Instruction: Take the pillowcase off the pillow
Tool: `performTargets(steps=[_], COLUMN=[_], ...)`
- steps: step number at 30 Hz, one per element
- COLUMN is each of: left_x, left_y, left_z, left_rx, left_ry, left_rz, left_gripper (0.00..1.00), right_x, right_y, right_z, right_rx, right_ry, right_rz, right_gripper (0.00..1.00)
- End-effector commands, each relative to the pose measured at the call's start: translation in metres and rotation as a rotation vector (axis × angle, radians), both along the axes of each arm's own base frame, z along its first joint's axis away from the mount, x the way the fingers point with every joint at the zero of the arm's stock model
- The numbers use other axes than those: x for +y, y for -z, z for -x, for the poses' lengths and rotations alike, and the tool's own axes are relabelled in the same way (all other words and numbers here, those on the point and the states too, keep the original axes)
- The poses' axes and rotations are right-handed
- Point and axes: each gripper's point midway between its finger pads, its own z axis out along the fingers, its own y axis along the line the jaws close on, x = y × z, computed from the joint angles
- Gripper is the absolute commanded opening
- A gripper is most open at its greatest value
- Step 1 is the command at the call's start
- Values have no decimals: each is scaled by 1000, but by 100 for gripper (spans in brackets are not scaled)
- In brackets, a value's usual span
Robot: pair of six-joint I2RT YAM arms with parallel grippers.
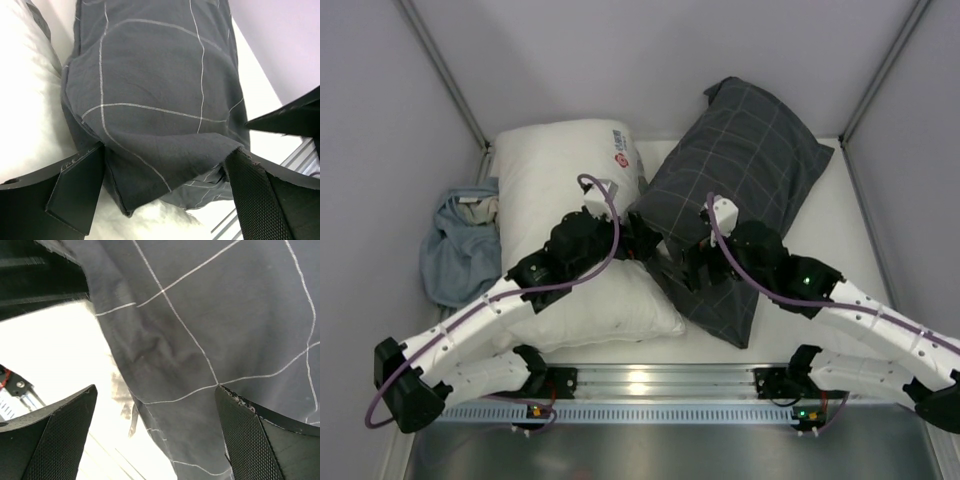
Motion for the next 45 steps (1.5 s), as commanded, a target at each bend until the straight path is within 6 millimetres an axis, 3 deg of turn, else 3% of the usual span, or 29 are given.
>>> performTargets(steps=[1, 5, 11, 14, 17, 18, 21, 25, 29, 31, 32, 33, 39, 41, 45], left_x=[8, 27, 38, 40, 43, 43, 37, 22, 1, -4, -6, -8, -23, -33, -65], left_y=[-44, -46, -42, -40, -35, -34, -29, -23, -6, -4, 0, 1, -4, -3, -4], left_z=[1, 3, 14, 20, 23, 25, 32, 39, 46, 47, 47, 48, 57, 64, 78], left_rx=[-60, -49, -32, -27, -14, -12, 1, 31, 107, 119, 130, 136, 130, 129, 136], left_ry=[-52, -128, -138, -122, -123, -117, -63, 31, 132, 154, 161, 170, 241, 284, 359], left_rz=[126, 133, 140, 147, 142, 141, 125, 96, 75, 70, 61, 62, 52, 35, 6], left_gripper=[99, 99, 99, 99, 99, 99, 99, 99, 99, 99, 99, 99, 99, 99, 99], right_x=[9, 23, 32, 24, 10, 0, -11, -25, -29, -31, -34, -33, -43, -45, -73], right_y=[-9, 1, 10, 11, 5, 0, -10, -28, -43, -48, -49, -50, -38, -44, -62], right_z=[-8, -9, -43, -67, -85, -88, -90, -91, -91, -92, -93, -94, -124, -131, -161], right_rx=[-96, -105, -164, -208, -251, -267, -293, -330, -352, -356, -355, -351, -293, -286, -282], right_ry=[2, -35, 80, 209, 346, 401, 447, 464, 438, 424, 435, 428, 481, 512, 652], right_rz=[-3, 22, 70, 124, 163, 171, 167, 185, 174, 164, 160, 152, 153, 124, 77], right_gripper=[94, 93, 86, 76, 60, 51, 44, 43, 38, 27, 17, 0, 0, 0, 0])
